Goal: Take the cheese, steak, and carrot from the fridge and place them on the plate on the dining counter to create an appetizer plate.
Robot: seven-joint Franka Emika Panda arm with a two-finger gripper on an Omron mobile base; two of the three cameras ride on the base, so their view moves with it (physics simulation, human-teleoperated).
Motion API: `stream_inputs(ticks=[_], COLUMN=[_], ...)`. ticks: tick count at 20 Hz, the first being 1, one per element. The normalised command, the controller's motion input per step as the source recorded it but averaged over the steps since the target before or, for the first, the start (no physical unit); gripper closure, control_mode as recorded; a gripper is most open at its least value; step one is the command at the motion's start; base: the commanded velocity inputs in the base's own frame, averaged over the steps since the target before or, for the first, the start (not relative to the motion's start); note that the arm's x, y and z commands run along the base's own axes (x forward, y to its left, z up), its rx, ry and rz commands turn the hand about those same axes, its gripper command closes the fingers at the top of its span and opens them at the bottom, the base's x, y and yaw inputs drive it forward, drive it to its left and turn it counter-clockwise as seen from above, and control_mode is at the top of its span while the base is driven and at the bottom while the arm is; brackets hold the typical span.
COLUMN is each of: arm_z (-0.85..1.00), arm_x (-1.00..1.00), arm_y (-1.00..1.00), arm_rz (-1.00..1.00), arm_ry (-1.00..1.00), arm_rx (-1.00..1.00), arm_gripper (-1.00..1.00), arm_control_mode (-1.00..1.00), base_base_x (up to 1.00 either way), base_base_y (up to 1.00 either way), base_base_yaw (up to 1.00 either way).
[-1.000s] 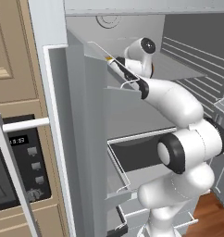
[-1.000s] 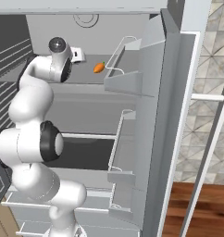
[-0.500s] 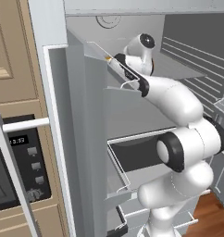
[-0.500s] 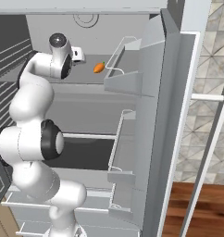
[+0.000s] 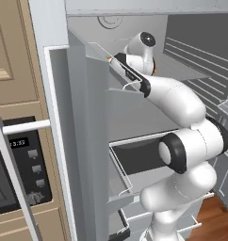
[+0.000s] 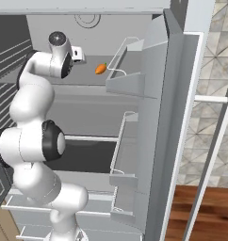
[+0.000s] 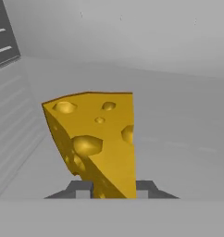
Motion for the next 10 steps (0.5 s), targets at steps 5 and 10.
stream_inputs(ticks=[5,10], arm_z=[-0.01,0.0], arm_x=[-0.43,-0.97], arm_y=[-0.31,-0.69], arm_rz=[0.0,-0.03], arm_ry=[0.0,-0.02], arm_rx=[0.0,0.01], arm_gripper=[1.0,1.0], arm_control_mode=[-1.0,-1.0], base_base_x=[0.0,0.0], base_base_y=[0.0,0.0], base_base_yaw=[0.0,0.0])
